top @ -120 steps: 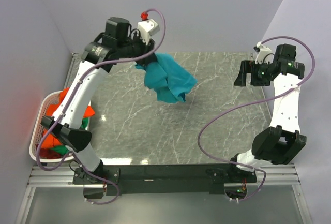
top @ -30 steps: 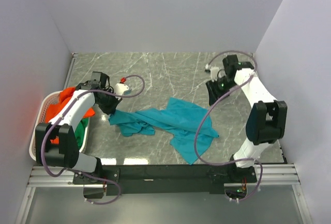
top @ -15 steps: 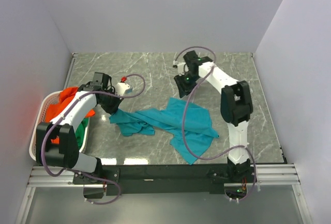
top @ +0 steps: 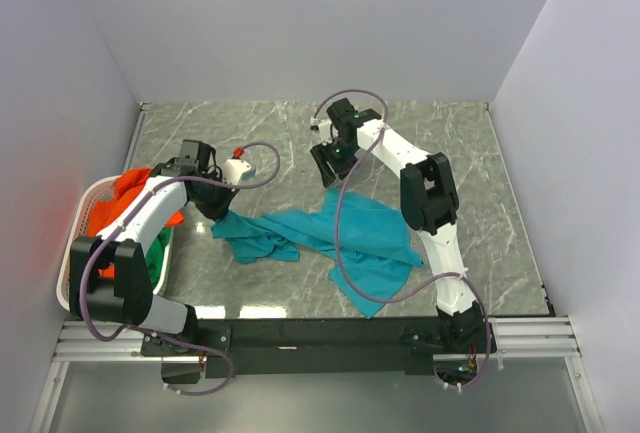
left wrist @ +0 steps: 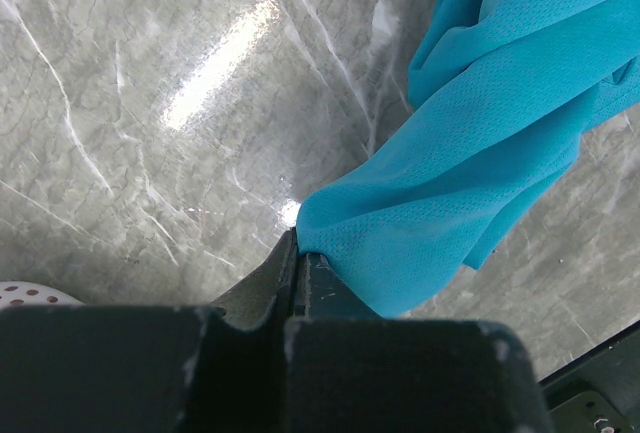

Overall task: Fold and stack the t-shirts
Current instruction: Flatten the tshirt out

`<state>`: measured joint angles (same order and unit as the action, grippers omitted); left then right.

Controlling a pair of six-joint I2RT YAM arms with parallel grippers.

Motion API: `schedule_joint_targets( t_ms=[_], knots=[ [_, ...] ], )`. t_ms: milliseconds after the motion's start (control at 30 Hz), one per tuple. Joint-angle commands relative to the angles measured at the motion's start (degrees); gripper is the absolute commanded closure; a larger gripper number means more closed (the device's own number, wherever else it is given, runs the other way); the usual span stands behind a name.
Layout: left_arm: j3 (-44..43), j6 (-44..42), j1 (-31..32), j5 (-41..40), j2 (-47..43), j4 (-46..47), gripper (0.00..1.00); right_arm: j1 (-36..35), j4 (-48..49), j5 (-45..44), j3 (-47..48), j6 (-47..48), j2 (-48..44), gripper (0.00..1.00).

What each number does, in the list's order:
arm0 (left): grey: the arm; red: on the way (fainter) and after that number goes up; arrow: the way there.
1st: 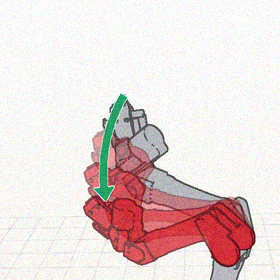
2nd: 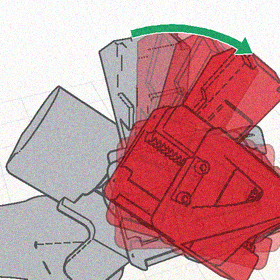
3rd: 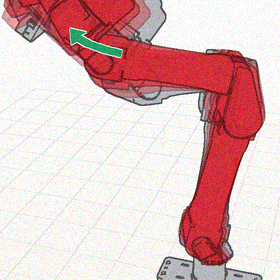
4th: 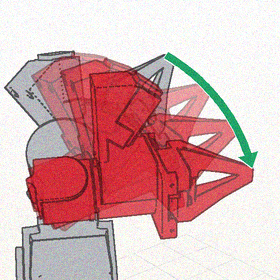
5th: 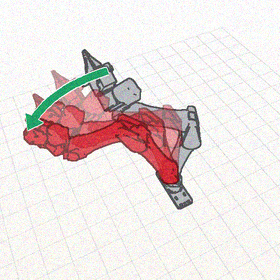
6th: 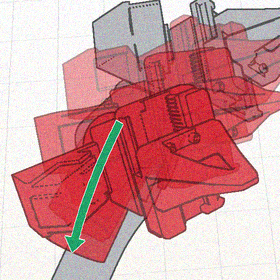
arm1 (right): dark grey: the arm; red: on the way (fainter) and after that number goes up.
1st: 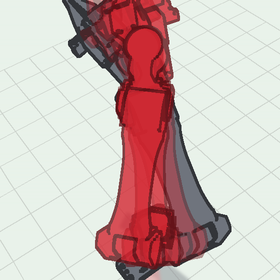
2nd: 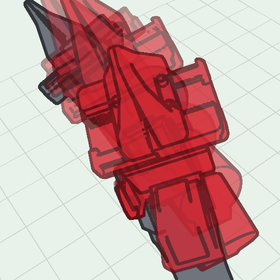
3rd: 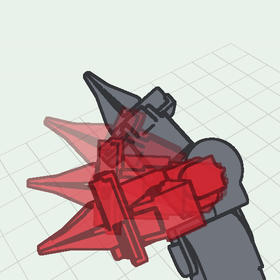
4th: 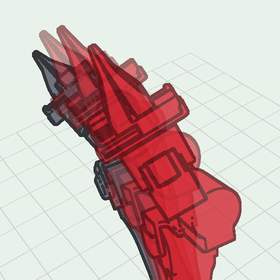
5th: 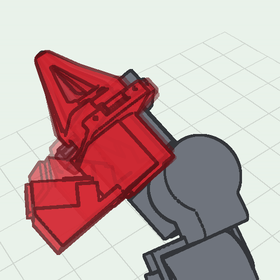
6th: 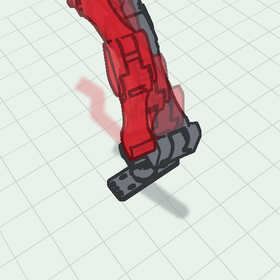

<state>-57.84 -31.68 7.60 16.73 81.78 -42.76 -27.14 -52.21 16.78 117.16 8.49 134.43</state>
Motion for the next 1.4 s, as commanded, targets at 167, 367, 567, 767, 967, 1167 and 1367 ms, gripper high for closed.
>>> schedule_joint_targets(
  t_ms=[167,367,567,767,967,1167,1367],
  knots=[
    [-0.1,0.1,0.2,0.8,0.9,1.2,0.99,-1.3,-1.8,2.7,-2.5,0.8,-0.2,0.34],
    [-1.7,2.0,0.2,1.2,3.2,1.4,1.00,-1.5,-2.7,3.6,-5.6,2.6,0.0,0.36],
    [-3.7,3.4,0.2,0.8,5.0,1.6,0.99,-1.5,-2.0,2.1,-7.3,3.8,0.0,0.63],
    [-7.6,7.2,0.1,0.2,7.0,1.9,0.99,0.9,-1.6,0.1,-9.1,4.6,-5.7,1.00],
    [-19.3,8.8,0.1,-0.8,12.1,2.8,1.00,14.3,-3.2,-1.7,-2.4,3.7,-12.8,1.00],
    [-26.7,3.9,-0.2,0.8,10.3,4.8,1.00,21.5,-4.0,1.1,-1.8,5.4,-20.2,1.00],
    [-4.9,-23.4,0.2,8.2,-5.7,-5.3,0.98,25.5,-5.8,3.4,-17.7,10.0,-31.6,1.00]
  ],
)
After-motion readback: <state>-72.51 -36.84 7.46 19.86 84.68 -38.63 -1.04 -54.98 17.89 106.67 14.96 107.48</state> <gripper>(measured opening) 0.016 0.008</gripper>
